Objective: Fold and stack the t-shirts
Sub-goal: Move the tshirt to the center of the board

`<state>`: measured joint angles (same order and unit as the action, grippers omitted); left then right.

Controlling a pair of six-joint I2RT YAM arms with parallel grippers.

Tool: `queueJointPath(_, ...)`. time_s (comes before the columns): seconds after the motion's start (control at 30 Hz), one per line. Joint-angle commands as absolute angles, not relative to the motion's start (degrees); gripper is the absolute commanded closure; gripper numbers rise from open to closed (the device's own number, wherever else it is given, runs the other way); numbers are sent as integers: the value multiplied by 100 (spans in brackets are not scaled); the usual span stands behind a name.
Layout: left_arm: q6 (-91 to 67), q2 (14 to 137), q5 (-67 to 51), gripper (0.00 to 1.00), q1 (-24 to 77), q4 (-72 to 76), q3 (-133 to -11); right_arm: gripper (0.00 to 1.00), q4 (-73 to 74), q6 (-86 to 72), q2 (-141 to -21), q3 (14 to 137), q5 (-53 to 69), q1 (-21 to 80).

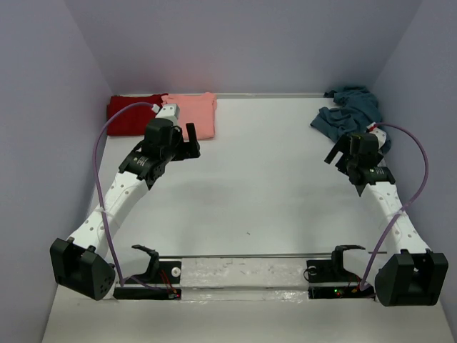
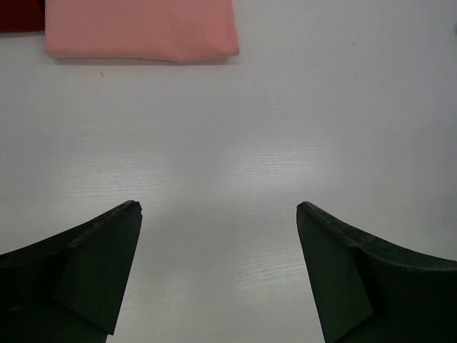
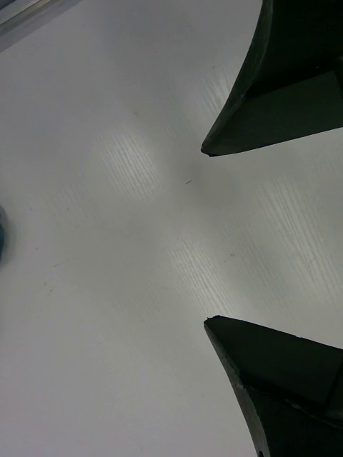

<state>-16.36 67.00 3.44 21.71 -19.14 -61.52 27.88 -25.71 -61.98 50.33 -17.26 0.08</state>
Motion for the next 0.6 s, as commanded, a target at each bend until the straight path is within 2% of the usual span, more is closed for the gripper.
queueJointPath(0.0, -1547, 6671, 334, 1, 2188, -1846, -6187, 0, 2216, -2400, -6047, 4931, -1242, 35)
queueJointPath(0.07, -1547, 6671, 316, 1, 2180, -1854, -6188, 0, 2180, -2233, -6291, 5053, -881, 35)
queueJointPath(0.27, -1564, 6601, 290, 1, 2188, -1837, -6187, 13, 2136, -2171, -7688, 5589, -484, 35)
queueJointPath(0.4, -1547, 6574, 264, 1, 2188, -1828, -6161, 2, 2075, -2065, -8472, 6134, -324, 149)
queueJointPath(0.5, -1538, 6565, 176, 1, 2180, -1802, -6152, 0, 1819, -2048, -8823, 6581, -597, 202)
queueJointPath(0.57, -1538, 6565, 123, 1, 2188, -1784, -6152, 4, 1889, -1978, -9304, 6950, -711, 202)
